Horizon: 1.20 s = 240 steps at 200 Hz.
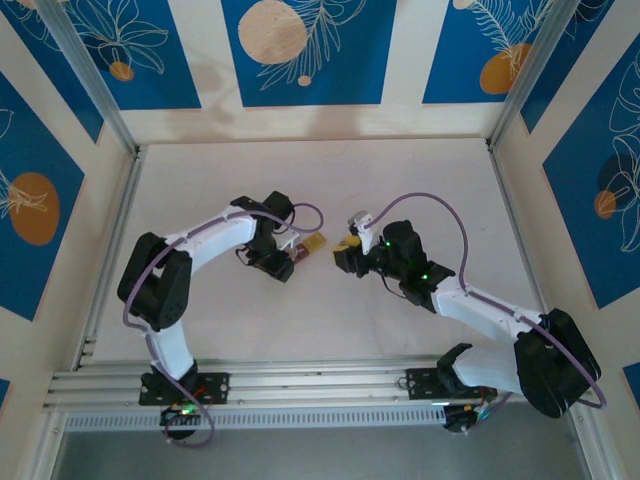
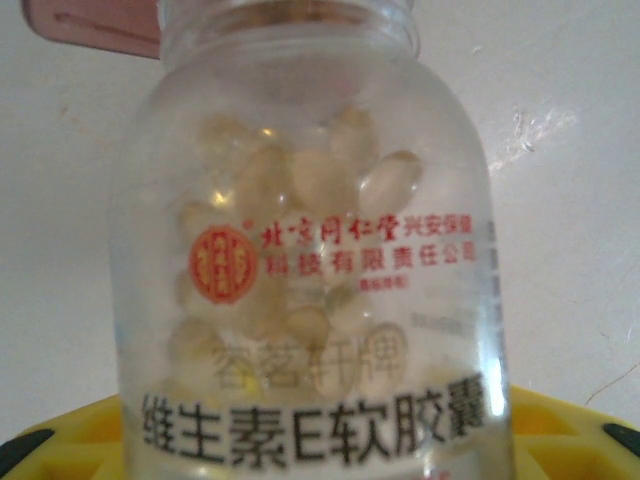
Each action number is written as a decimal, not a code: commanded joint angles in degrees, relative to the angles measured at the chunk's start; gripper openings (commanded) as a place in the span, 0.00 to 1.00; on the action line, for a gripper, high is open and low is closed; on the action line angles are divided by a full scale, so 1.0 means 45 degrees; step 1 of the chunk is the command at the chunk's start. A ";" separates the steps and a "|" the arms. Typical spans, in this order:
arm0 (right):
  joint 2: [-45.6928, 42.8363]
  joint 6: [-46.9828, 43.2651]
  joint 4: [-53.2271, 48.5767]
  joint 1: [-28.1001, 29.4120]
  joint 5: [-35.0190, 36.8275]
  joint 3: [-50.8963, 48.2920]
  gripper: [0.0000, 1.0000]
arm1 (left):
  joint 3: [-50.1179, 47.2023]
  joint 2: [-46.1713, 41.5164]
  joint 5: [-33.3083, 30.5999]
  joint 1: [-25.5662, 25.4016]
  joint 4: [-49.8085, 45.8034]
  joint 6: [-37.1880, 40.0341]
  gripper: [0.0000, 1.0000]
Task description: Sort the pills into containers
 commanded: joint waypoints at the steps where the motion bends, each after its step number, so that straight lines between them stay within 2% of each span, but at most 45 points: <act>1: 0.0077 0.0133 0.0175 0.0092 -0.0228 0.0393 0.00 | -0.0266 -0.0474 -0.0054 0.0120 0.0197 -0.0209 0.00; 66: 0.0155 0.0113 0.0156 0.0112 -0.0210 0.0420 0.00 | -0.0661 -0.0999 -0.0122 0.0136 0.0781 -0.0365 0.00; 120: 0.0132 0.0108 0.0122 0.0131 -0.0314 0.0473 0.00 | -0.1456 -0.2630 0.0209 0.0135 0.2123 -0.0570 0.00; 144: -0.0059 0.0010 0.0308 0.0085 -0.0014 0.0384 0.00 | -0.2105 -0.3762 0.0526 0.0152 0.3407 -0.0677 0.00; 171: -0.0188 0.0115 -0.0410 -0.0142 -0.0293 0.1082 0.00 | -0.3283 -0.5556 0.0894 0.0145 0.6029 -0.0662 0.00; 198: -0.0695 0.0173 -0.1256 -0.0095 -0.0550 0.2051 0.00 | -0.5072 -0.7586 0.1501 0.0030 0.9898 -0.0078 0.00; 240: -0.1563 -0.0171 -0.2740 0.0048 -0.1254 0.3892 0.00 | -0.9728 -1.0358 0.3557 -0.0297 1.9940 0.1051 0.00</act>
